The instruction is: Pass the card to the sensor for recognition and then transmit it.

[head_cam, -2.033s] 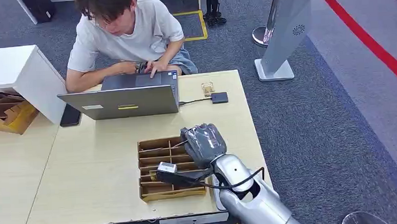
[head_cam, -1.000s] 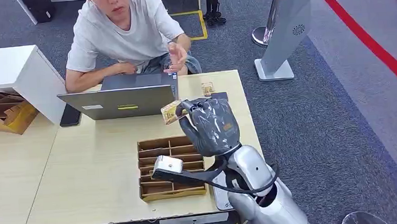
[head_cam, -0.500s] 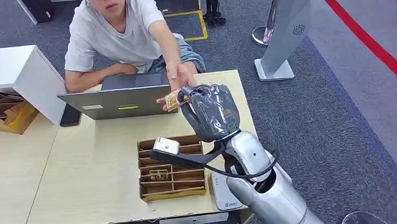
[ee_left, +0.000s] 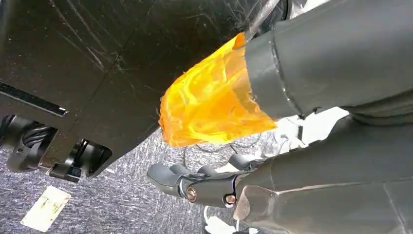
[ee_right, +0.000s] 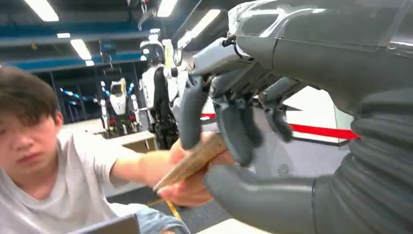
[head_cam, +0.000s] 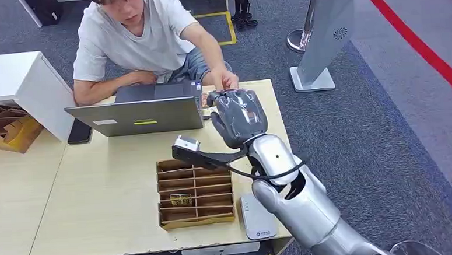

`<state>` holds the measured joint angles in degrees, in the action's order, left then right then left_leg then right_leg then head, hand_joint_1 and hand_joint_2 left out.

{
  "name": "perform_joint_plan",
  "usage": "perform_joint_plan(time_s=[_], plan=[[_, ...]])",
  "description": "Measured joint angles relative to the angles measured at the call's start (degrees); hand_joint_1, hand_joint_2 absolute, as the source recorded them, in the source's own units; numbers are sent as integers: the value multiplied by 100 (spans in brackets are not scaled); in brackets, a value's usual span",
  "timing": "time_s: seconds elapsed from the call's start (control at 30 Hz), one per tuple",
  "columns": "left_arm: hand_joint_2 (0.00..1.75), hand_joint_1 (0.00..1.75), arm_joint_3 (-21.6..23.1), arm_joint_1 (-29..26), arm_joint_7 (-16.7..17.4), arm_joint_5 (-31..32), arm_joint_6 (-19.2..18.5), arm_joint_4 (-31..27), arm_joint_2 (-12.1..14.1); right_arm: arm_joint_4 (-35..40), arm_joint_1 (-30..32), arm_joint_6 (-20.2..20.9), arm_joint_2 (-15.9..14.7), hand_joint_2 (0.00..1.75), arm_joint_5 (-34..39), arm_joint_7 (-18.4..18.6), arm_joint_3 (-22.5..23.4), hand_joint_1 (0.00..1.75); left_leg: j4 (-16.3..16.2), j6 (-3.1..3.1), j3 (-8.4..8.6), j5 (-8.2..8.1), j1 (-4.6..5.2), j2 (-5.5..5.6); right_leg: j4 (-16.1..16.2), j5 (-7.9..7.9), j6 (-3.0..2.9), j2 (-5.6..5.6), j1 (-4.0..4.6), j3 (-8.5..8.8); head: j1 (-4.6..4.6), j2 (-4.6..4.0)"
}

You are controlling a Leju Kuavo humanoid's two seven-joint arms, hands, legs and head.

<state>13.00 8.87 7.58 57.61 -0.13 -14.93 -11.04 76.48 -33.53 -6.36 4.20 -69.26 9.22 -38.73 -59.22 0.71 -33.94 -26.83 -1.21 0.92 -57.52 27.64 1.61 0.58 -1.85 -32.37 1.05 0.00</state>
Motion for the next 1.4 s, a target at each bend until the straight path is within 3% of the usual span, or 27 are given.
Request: perform_joint_plan(time_s=[0.03,0.53,0.77,1.07,1.23,1.4], plan=[[0,0,9,2,2,0,2,0,0,-44,-17,9,4,0,-15,13,-2,0,0,0,0,0,0,1,0,0,0,-1,0,0,0,0],[0,0,15,1,15,-9,15,0,0,-149,-35,-15,50,0,-22,18,-4,0,0,0,0,0,0,1,0,0,0,-1,0,0,0,0],[0,0,15,1,55,-37,59,0,0,151,68,-175,77,0,265,-212,-22,0,0,0,1,0,0,1,0,1,-1,-1,0,-1,0,0],[0,0,13,-7,68,-153,101,0,4,1336,923,-153,72,0,2602,-1176,103,0,0,0,0,-1,0,1,1,4,-4,-1,0,-2,0,0],[0,0,13,-10,64,-205,98,0,17,1877,1619,473,-28,0,4325,-1966,253,0,1,0,0,-1,0,1,1,4,-4,-3,0,-3,0,0],[0,0,13,-10,42,-205,59,0,22,2037,2112,1179,-210,0,5458,-2600,397,0,1,0,1,-2,0,1,1,4,-5,-2,0,-3,-2,0]])
